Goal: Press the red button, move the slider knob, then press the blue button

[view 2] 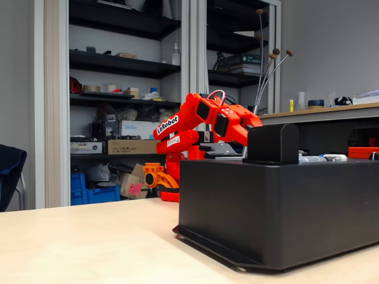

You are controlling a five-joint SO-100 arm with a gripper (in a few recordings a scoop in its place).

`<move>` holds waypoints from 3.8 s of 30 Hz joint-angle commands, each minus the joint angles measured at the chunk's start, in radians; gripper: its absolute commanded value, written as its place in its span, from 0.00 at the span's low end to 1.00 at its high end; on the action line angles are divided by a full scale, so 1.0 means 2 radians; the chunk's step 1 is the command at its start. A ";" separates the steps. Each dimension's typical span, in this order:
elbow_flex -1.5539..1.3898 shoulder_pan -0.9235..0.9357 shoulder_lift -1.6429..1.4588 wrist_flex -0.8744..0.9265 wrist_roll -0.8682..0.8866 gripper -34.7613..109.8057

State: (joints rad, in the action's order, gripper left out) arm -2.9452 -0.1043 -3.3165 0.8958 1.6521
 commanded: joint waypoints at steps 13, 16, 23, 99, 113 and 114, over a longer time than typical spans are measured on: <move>-0.098 -0.039 -0.001 -0.422 0.123 0.24; -0.098 -0.037 -0.001 -0.481 0.156 0.24; -0.098 -0.028 -0.001 -0.568 0.255 0.24; -0.098 0.021 -0.002 -1.417 0.680 0.24; -0.098 0.021 -0.002 -1.417 0.681 0.24; -0.098 0.021 -0.002 -1.417 0.681 0.24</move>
State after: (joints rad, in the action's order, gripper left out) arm -3.1385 -0.0537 -3.3257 -1.9328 2.9897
